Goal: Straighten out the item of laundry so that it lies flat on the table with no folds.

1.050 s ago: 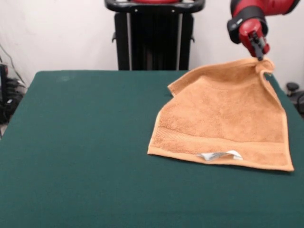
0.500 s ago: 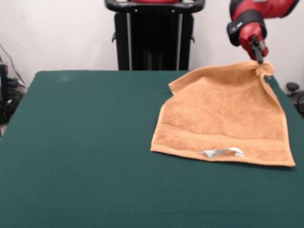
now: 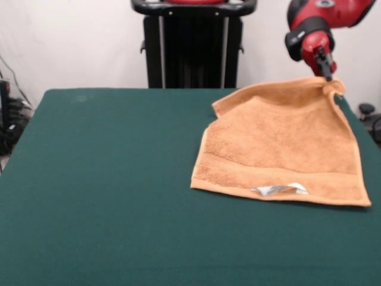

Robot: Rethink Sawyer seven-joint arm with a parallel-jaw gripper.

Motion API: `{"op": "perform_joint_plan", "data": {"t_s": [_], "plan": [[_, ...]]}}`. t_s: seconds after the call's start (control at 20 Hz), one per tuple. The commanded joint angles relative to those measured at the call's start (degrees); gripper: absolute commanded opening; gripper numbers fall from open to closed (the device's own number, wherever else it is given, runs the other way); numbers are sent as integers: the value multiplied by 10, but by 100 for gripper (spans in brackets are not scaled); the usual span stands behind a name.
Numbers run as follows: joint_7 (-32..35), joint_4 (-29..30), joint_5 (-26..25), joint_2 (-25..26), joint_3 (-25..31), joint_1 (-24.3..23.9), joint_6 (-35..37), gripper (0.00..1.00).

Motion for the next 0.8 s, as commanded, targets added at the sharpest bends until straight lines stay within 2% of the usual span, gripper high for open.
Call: {"op": "perform_joint_plan", "data": {"t_s": [0.05,0.8], "plan": [[170,-83,-21,14,53,17,45,0],[165,-87,-46,22,43,26,37,0]]}}
